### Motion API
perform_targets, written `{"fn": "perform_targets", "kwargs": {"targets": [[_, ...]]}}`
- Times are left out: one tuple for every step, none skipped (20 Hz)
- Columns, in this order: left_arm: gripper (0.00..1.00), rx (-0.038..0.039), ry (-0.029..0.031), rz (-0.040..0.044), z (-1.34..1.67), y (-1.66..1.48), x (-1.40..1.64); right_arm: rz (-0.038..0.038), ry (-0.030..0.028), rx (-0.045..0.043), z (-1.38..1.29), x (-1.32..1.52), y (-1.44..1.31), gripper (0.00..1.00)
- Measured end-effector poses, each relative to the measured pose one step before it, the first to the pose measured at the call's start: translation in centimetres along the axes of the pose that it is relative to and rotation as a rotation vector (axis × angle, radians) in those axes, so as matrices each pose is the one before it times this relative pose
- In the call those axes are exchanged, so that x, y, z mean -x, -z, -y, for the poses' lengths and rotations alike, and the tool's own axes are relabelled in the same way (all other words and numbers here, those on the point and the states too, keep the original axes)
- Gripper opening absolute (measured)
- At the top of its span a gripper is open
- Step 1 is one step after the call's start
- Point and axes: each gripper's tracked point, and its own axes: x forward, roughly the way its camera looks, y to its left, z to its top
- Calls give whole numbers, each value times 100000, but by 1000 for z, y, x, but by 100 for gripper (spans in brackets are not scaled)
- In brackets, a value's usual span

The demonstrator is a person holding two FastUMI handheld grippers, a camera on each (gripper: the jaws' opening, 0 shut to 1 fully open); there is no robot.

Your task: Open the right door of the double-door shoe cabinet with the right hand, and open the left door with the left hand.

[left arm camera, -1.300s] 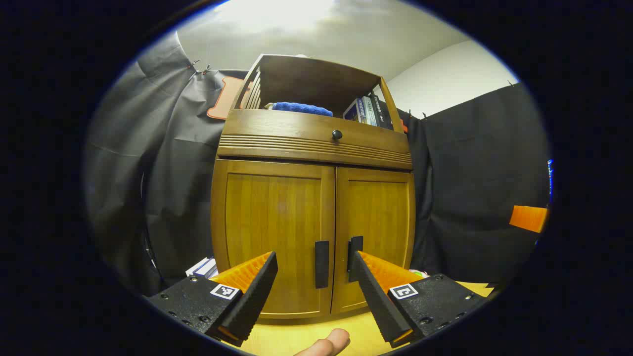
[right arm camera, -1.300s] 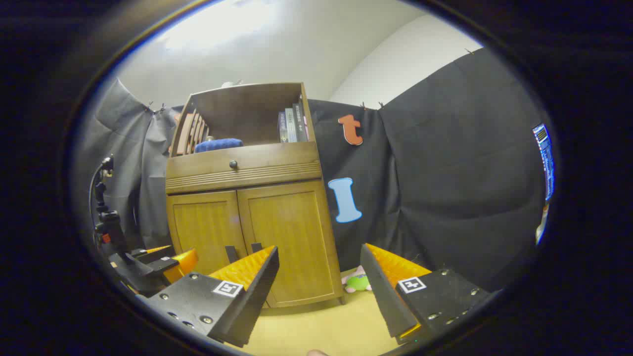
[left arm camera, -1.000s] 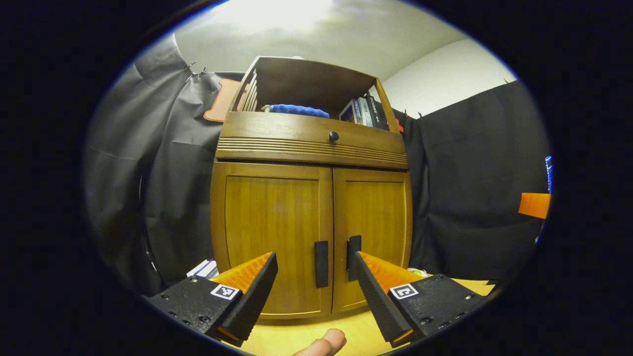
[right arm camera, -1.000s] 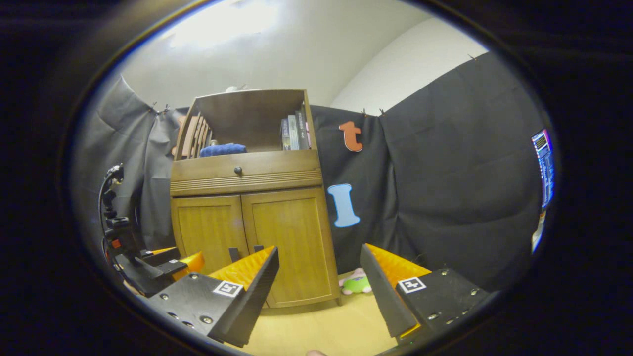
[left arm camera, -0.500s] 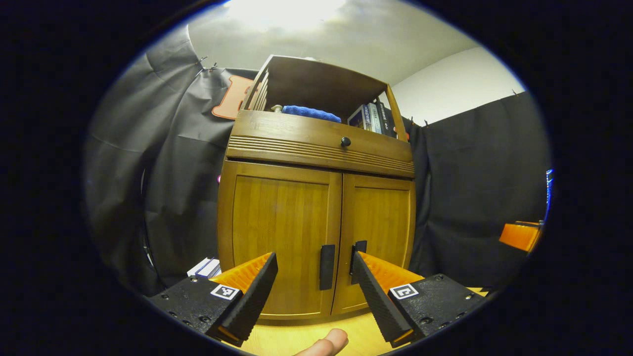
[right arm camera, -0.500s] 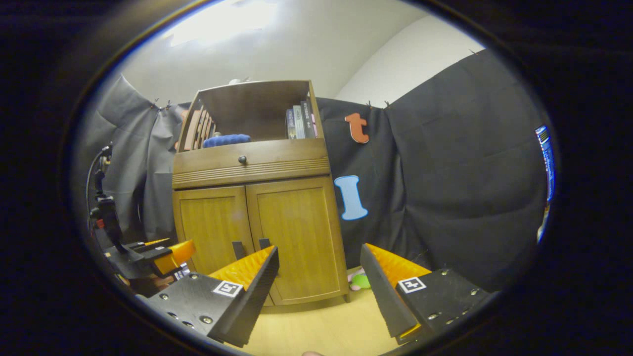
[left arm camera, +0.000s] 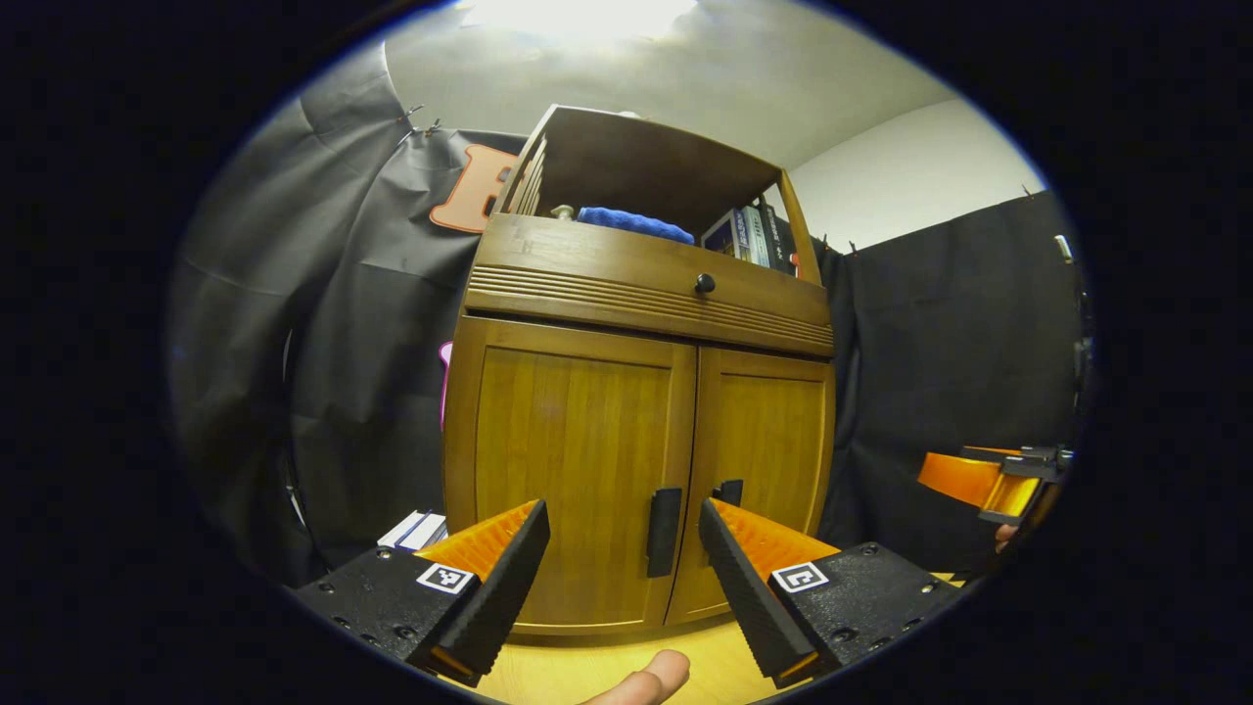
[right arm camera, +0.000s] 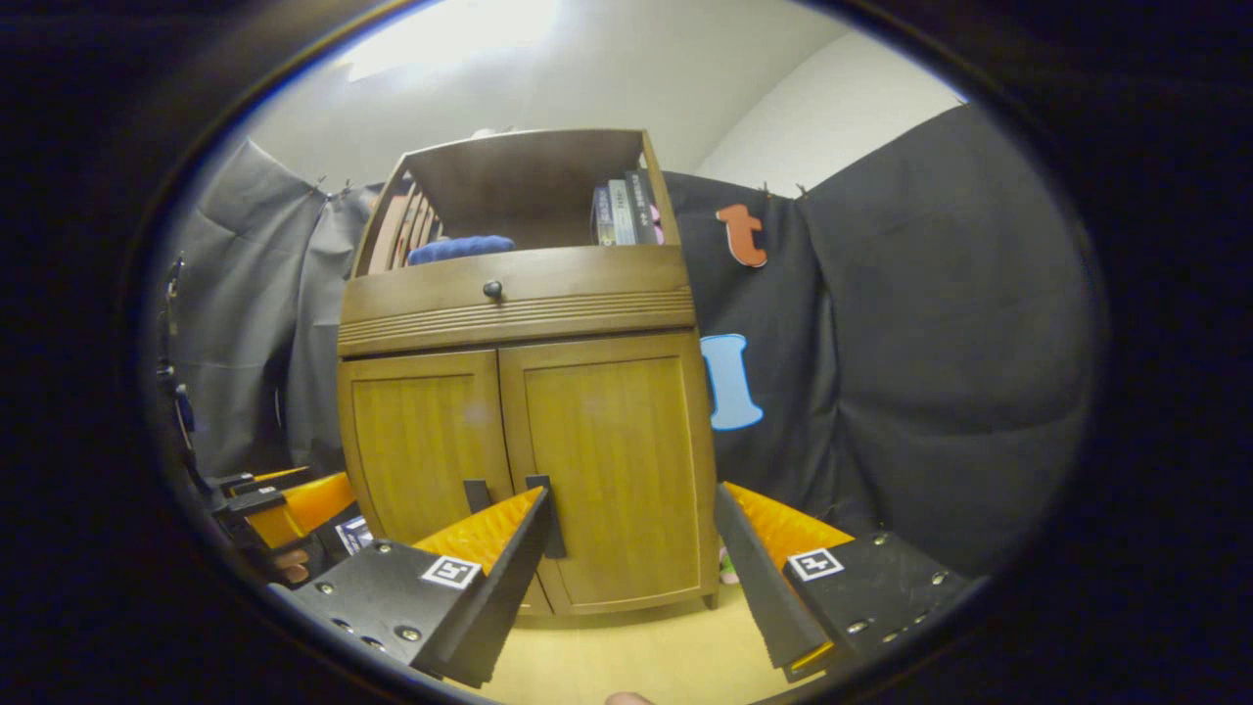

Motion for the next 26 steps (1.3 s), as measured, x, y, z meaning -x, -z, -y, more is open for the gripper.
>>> {"fn": "perform_targets", "kwargs": {"targets": [[92,119,-308,-544,-209,38,-126,-283,-1350,1529,-553,-1594,-293,98],[92,21,-188,-536,-84,165,-204,-906,-1220,1318,-444,-1535,-43,98],[92,-22,-330,-178,-159,30,-99,-988,-1247,665,-574,-1457,3,98],[95,-131,-790,1,-364,37,-68,-999,-1480,-420,-581,-1458,21,98],[92,222,-1145,48,-317,-56,-144,-1254,-2231,-1236,-948,-1398,82,98],[95,715,-958,-165,-357,39,-209,-1474,-2866,-1445,-1148,-1234,251,94],[95,433,-391,-382,-177,56,-168,-1363,-3886,-517,-1465,-1213,217,94],[95,-208,-43,-447,-71,72,-148,-1256,-3060,334,-1255,-1317,215,98],[95,-823,-225,-578,-206,137,-136,-1271,-1154,935,-761,-1255,432,98],[92,-1070,-984,-781,-425,182,-146,-1353,-361,653,-506,-937,509,98],[92,-480,-1592,-214,-575,6,-188,-661,-280,141,-585,-916,425,98],[95,109,-1352,215,-432,-65,-51,-376,-281,-138,-605,-821,494,100],[92,244,-617,-195,-218,-8,-182,-1125,-16,-107,-417,-908,674,98],[92,40,-225,-572,-197,196,-229,-1268,-389,178,-477,-805,823,93],[95,-164,-471,-889,-287,223,-145,-882,-341,1437,-412,-923,853,93],[92,-142,-484,-55,-131,-65,-119,-990,737,1350,143,-799,708,94],[92,33,-598,26,-202,-68,-129,-1296,1556,603,-53,-478,770,94],[95,187,-442,-341,-199,179,-141,-1173,911,283,33,-477,798,98],[95,256,-216,-310,-37,34,-127,-1453,-147,-646,-51,-523,623,98],[95,362,104,-82,87,117,-164,-1303,-497,-777,56,-707,575,94],[92,414,579,-302,189,67,-121,-1820,-979,-96,32,-609,561,94],[95,401,719,-614,217,206,-115,-1491,1268,408,288,-967,694,93],[95,430,521,-857,207,238,-61,-1084,1149,369,167,-670,631,92],[92,259,397,-501,142,166,-52,-964,-951,-498,-3,-573,642,89],[95,-50,79,-157,103,-19,-52,-479,-2208,-1106,-254,-269,265,78],[95,-85,-188,-122,-5,72,-87,1188,-270,-1906,-9,-221,39,67]]}}
